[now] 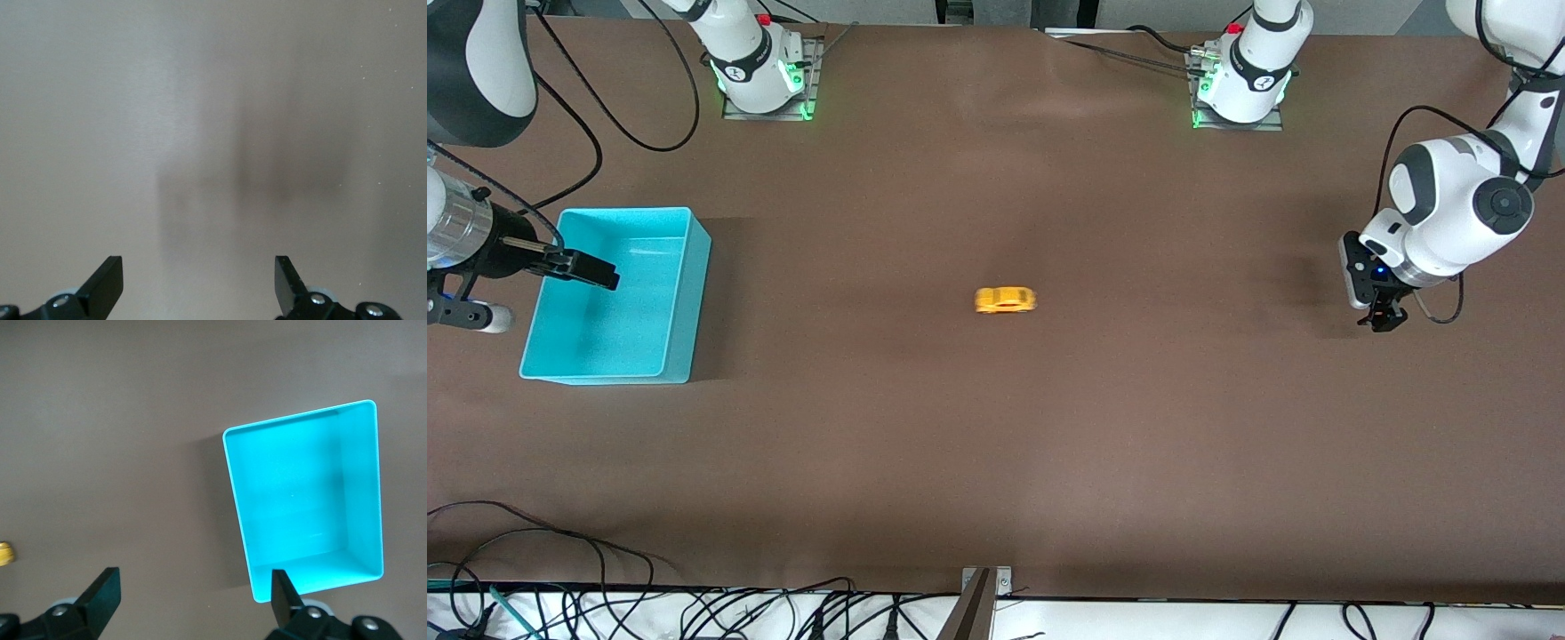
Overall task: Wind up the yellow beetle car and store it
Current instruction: 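Reach the right gripper toward the rolling car while the left gripper withdraws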
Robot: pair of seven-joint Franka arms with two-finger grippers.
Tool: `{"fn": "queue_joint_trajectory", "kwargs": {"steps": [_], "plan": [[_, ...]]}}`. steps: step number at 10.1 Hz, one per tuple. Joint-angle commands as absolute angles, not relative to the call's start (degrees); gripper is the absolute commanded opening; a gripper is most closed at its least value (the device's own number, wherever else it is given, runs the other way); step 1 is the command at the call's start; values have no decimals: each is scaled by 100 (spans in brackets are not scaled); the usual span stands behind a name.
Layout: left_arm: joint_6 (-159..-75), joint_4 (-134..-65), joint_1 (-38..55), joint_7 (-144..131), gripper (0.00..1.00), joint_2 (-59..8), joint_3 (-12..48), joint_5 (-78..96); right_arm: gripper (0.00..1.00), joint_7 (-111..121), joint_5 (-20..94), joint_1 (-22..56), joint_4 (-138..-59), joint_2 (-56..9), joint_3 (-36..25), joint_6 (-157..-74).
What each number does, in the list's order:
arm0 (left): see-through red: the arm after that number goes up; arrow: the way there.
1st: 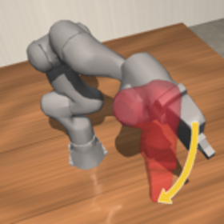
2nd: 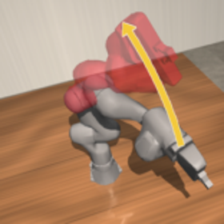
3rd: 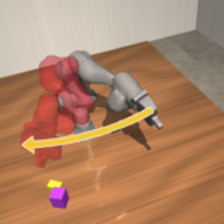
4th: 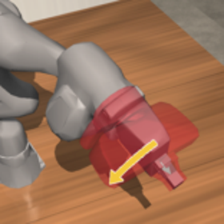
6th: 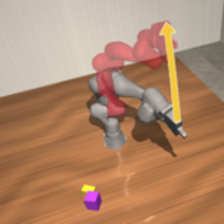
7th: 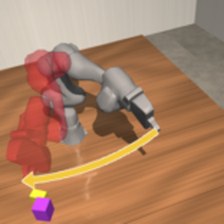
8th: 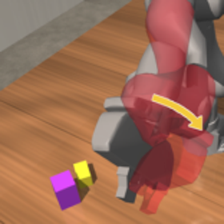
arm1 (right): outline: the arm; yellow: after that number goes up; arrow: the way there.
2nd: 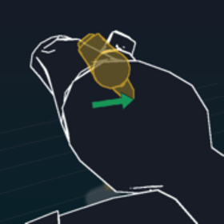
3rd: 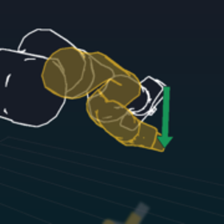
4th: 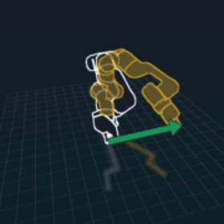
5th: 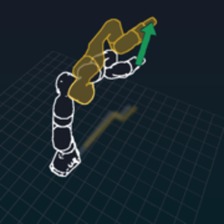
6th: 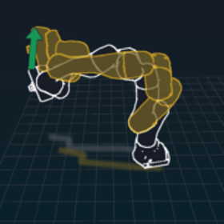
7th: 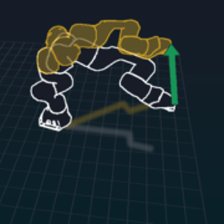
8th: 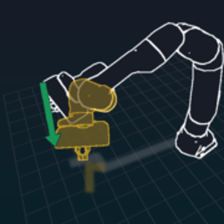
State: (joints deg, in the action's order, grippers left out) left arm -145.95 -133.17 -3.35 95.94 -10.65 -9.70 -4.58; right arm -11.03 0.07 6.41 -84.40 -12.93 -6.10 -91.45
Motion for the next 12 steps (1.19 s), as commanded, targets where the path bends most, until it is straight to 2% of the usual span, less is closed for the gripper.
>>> {"fn": "queue_joint_trajectory", "kwargs": {"steps": [1, 5, 9, 12], "plan": [[-14467, -13386, -281, 9650, 100, -371, -1011, -360, 100, -1028, 26, 615, -8429, -1274, -598, -9088], [-13818, -13211, -264, 9668, 100, 481, -985, -369, 100, -1020, 26, 624, -8429, -1292, -598, -9070], [-12554, -12105, -220, 9572, 100, 615, -845, -291, 100, -670, 9, 756, -8411, -1371, -317, -9070], [-11561, -11472, -229, 8399, 100, 624, -861, 105, 100, 434, 35, 1194, -8455, -1599, -308, -9062]]}}
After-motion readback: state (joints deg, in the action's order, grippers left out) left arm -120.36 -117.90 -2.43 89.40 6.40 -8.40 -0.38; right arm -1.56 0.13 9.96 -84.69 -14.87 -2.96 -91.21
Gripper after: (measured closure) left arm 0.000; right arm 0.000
